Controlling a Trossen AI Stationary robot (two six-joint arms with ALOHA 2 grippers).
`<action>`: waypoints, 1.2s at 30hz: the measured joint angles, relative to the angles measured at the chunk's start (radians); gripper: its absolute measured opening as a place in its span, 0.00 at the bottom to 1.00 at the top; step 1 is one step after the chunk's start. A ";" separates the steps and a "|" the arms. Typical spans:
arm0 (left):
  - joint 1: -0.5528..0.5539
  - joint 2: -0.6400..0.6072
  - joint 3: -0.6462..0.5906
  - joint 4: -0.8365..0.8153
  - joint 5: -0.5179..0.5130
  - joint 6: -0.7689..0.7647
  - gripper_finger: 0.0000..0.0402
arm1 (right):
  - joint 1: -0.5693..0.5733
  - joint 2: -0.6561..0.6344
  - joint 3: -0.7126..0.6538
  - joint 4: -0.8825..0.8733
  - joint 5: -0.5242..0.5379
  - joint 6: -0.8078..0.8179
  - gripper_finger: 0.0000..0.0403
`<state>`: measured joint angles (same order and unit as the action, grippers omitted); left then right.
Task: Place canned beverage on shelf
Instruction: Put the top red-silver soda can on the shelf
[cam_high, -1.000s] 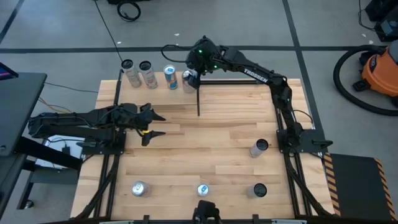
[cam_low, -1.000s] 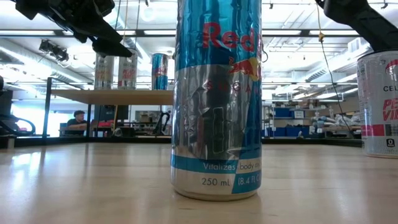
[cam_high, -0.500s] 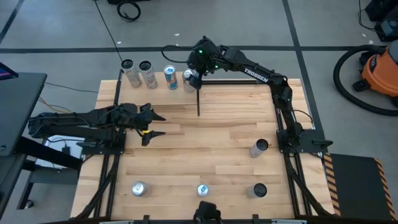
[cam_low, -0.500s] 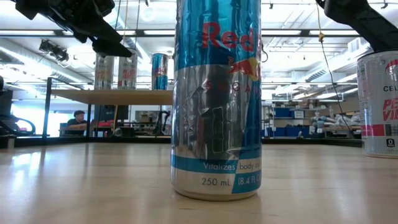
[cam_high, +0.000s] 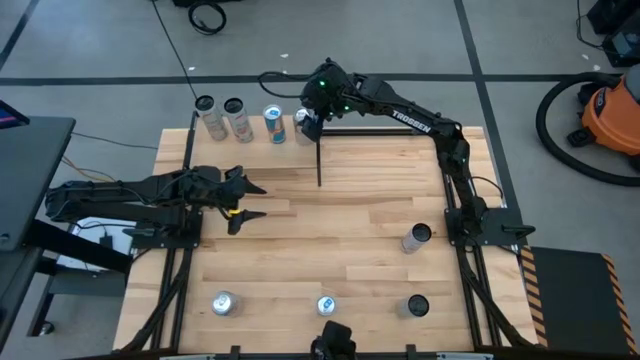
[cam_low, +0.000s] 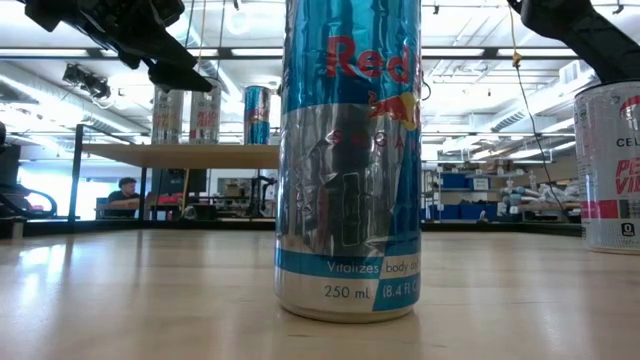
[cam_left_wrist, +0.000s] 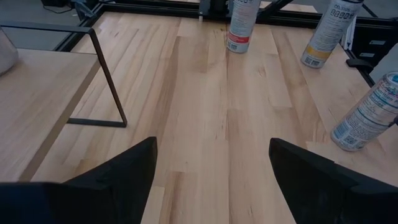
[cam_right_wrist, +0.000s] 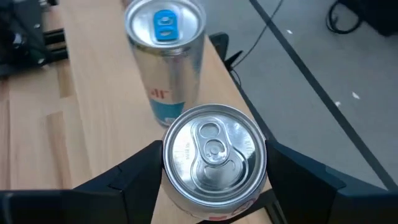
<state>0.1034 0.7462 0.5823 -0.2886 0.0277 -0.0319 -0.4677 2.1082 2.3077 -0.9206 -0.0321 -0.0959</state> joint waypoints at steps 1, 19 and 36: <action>0.000 0.000 0.000 0.000 0.000 0.000 0.78 | 0.002 0.000 0.000 0.002 0.010 0.013 0.67; 0.000 0.000 0.000 0.000 0.000 -0.001 0.78 | 0.035 0.002 0.000 0.020 0.186 0.283 0.67; 0.000 0.000 0.000 0.021 0.000 -0.009 0.78 | 0.112 0.002 0.000 -0.003 0.356 0.383 0.67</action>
<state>0.1036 0.7460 0.5823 -0.2679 0.0277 -0.0411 -0.3558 2.1101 2.3074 -0.9237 0.3237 0.2867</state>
